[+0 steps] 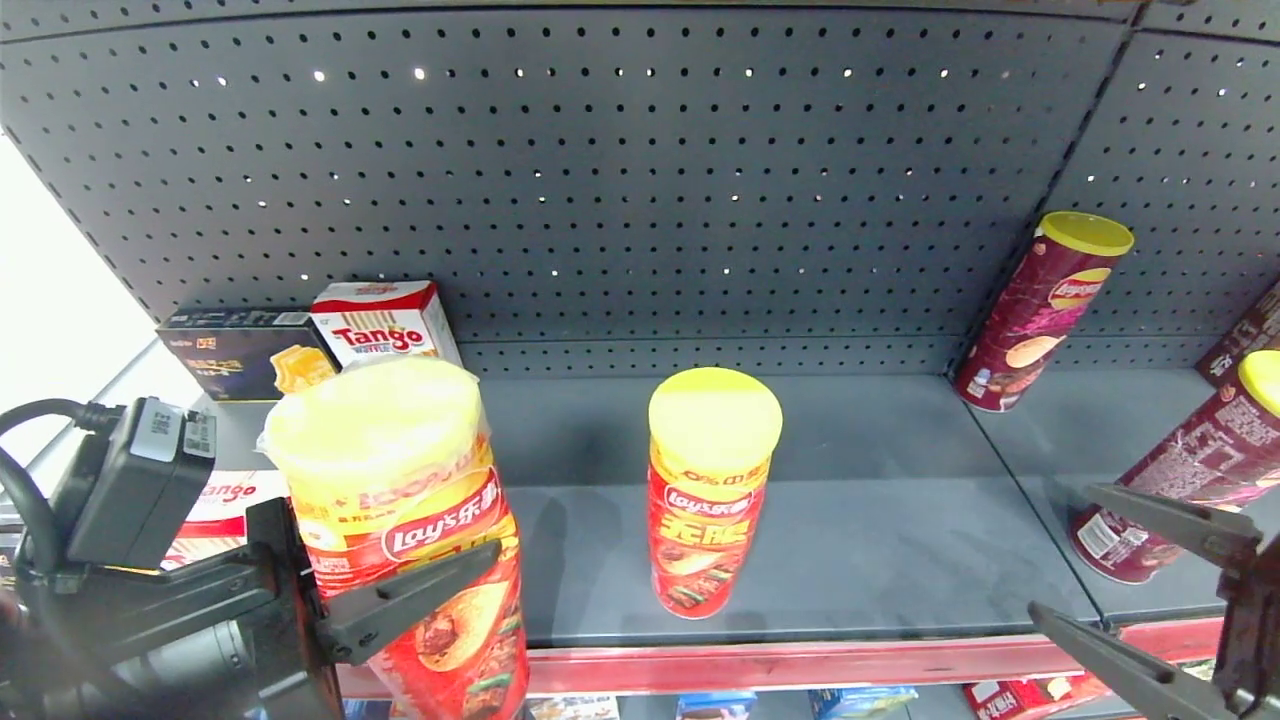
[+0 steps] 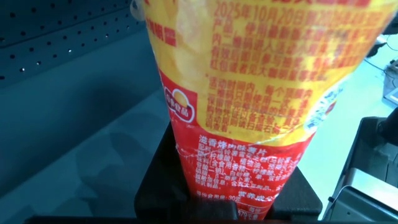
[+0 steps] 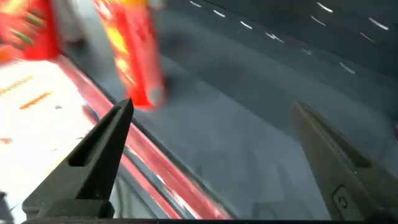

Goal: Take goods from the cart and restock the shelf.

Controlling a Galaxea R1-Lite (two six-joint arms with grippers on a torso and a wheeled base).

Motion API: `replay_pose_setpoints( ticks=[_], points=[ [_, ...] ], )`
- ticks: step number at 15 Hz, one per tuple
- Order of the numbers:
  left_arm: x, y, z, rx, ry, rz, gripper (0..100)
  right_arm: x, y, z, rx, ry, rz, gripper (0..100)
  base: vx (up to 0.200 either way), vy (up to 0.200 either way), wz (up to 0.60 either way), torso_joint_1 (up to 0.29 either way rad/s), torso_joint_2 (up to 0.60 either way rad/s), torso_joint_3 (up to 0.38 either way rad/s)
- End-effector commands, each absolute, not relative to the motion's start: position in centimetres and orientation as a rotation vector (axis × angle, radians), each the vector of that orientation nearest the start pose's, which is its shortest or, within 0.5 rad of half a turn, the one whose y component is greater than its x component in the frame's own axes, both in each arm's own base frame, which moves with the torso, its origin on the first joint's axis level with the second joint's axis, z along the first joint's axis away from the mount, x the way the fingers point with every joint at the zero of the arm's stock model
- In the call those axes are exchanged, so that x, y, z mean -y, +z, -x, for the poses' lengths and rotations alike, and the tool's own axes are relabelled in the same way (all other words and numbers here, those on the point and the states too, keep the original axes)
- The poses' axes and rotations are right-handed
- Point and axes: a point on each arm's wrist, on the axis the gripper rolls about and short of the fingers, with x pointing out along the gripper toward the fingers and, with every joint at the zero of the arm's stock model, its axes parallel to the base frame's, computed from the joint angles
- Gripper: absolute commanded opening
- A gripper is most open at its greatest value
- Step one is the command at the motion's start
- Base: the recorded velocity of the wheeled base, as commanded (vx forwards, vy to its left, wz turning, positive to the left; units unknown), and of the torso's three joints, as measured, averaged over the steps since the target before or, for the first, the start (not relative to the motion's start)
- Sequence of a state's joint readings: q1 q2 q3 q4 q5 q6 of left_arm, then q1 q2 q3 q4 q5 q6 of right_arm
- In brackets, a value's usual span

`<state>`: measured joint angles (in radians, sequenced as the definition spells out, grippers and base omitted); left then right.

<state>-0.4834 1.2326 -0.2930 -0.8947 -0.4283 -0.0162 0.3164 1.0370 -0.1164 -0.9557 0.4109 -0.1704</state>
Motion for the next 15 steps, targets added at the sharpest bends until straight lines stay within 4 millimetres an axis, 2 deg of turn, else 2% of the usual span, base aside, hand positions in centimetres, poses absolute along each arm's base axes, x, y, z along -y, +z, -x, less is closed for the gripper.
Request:
replay_pose_setpoints(
  ticks=[1, 3, 4, 5, 6, 7, 8, 9, 10, 11, 12, 15],
  points=[
    [8.6, 18.4, -14.2, -0.044, -0.912, 0.012, 0, -1.9, 15.1, -7.1, 0.106, 0.542, 0.129, 100, 0.000, 0.000, 0.00, 0.000, 0.00, 0.000],
    [8.6, 18.1, -14.1, -0.056, -0.917, 0.011, 0, -1.2, 14.6, -5.2, 0.080, 0.442, 0.092, 100, 0.000, 0.000, 0.00, 0.000, 0.00, 0.000],
    [8.6, 18.1, -14.0, -0.057, -0.918, 0.011, 0, -0.8, 13.6, -3.4, 0.067, 0.362, 0.066, 100, 0.000, 0.000, 0.00, 0.000, 0.00, 0.000],
    [8.6, 18.1, -14.0, -0.056, -0.918, 0.013, 0, -0.7, 13.0, -2.5, 0.056, 0.319, 0.064, 100, 0.000, 0.000, 0.00, 0.000, 0.00, 0.000],
    [8.6, 18.2, -14.1, -0.052, -0.920, 0.014, 0, -0.6, 11.5, -0.7, 0.035, 0.225, 0.058, 100, 0.000, 0.000, 0.00, 0.000, 0.00, 0.000],
    [8.6, 18.2, -14.1, -0.052, -0.920, 0.014, 0, -0.6, 11.0, -0.2, 0.036, 0.208, 0.057, 100, 0.000, 0.000, 0.00, 0.000, 0.00, 0.000],
    [8.6, 18.2, -14.1, -0.053, -0.920, 0.016, 0, -0.6, 9.3, 1.3, 0.035, 0.174, 0.052, 100, 0.000, 0.000, 0.00, 0.000, 0.00, 0.000],
    [8.6, 18.3, -14.2, -0.054, -0.915, 0.016, 0, -0.6, 8.6, 1.7, 0.015, 0.142, 0.048, 100, 0.000, 0.000, 0.00, 0.000, 0.00, 0.000],
    [8.6, 18.7, -14.3, -0.036, -0.909, 0.018, 0, -0.4, 8.7, 1.6, 0.010, 0.070, 0.035, 100, 0.000, 0.000, 0.00, 0.000, 0.00, 0.000],
    [8.6, 18.7, -14.3, -0.036, -0.909, 0.018, 0, -0.4, 8.7, 1.6, 0.010, 0.070, 0.035, 100, 0.000, 0.000, 0.00, 0.000, 0.00, 0.000],
    [8.8, 19.6, -14.8, -0.008, -0.900, 0.023, 0, -0.4, 8.3, 1.6, -0.022, 0.034, 0.027, 100, 0.000, 0.000, 0.00, 0.000, 0.00, 0.000],
    [8.8, 19.8, -14.8, -0.019, -0.903, 0.049, 0, -0.2, 7.7, 1.6, -0.089, -0.043, 0.017, 100, 0.000, 0.000, 0.00, 0.000, 0.00, 0.000]
  ],
)
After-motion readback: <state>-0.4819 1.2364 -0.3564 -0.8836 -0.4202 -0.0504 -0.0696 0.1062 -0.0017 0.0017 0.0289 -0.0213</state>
